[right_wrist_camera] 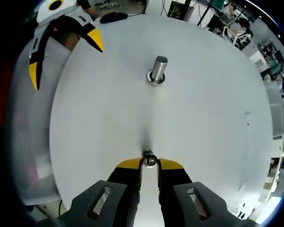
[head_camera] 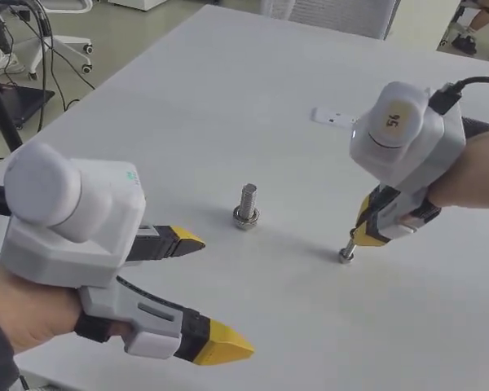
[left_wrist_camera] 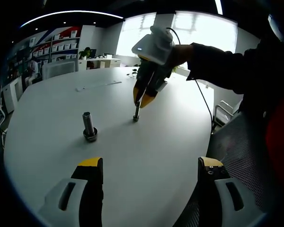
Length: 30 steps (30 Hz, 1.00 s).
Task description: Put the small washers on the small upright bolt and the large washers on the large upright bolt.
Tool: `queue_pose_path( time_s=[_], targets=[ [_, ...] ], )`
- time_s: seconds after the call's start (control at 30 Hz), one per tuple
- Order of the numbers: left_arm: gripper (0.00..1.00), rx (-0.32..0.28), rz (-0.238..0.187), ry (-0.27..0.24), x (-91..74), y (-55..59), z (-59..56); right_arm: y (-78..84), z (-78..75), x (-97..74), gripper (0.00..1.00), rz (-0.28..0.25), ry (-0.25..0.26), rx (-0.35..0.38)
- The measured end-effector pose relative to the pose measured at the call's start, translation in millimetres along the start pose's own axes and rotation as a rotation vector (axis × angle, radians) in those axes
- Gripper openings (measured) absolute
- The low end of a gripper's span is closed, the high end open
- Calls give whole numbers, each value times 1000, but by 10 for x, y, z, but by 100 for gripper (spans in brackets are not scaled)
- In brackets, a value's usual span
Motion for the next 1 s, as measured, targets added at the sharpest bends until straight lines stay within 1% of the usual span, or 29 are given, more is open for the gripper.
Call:
queue_pose_path(
  time_s=[0.27,0.5,0.67,1.0],
  targets=[
    [82,-2,6,1,3,8,2,33,-19,130,14,3,-17,14],
    [82,-3,11,2,9,10,-2,54,7,221,14,1,-28,26],
    [82,-6,13,3,12,11,-8,56,23,253,14,-2,-33,28],
    [82,-6,21,4,17,22,-14,79,7,328,14,0,-43,37]
  ],
)
Point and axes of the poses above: the centre of the closed fingertips' face, and the gripper's own axes: x roughly forward along the fingers, z roughly to its left, y roughly out of its underside, the point moved 5 cm from there along -x, roughly backward along the fingers, and after that the axes turned 6 degrees about -y, right-handed, at the moved point
